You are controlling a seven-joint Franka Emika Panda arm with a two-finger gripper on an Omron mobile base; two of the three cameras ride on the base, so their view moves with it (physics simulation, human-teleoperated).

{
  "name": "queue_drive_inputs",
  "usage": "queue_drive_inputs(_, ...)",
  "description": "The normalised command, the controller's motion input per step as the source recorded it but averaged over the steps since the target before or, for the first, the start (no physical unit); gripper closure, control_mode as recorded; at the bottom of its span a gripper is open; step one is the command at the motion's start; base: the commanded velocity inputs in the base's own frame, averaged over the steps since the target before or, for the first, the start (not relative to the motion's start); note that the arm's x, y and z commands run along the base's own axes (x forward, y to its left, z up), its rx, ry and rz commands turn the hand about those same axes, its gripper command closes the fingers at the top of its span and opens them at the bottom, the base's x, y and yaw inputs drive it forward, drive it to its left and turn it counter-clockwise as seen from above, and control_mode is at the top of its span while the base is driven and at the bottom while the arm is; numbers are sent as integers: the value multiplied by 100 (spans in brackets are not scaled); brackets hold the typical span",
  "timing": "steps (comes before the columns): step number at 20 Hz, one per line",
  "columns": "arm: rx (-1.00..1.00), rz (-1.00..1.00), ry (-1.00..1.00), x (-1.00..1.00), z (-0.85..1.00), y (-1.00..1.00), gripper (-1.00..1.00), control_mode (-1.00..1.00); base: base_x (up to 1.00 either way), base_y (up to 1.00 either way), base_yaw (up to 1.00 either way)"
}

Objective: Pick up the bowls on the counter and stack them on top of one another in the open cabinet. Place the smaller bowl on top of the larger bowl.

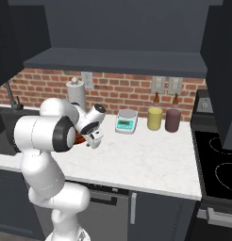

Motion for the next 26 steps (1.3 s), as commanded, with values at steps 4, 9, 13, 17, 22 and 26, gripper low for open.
queue_drive_inputs(4, 0, 0, 0, 28, -29, 38, -100, -100, 0, 0, 0)
queue_drive_inputs(9, 0, 0, 0, 3, -3, 6, 100, -100, 0, 0, 0)
queue_drive_inputs(13, 0, 0, 0, 0, 0, 0, 100, -100, 0, 0, 0)
queue_drive_inputs(17, 1, 0, -2, -11, 11, -4, 100, -100, 0, 0, 0)
queue_drive_inputs(22, 6, -7, -14, -80, 55, -48, 100, -100, 0, 0, 0)
queue_drive_inputs(26, 7, -12, -21, -100, 74, -81, 100, -100, 0, 0, 0)
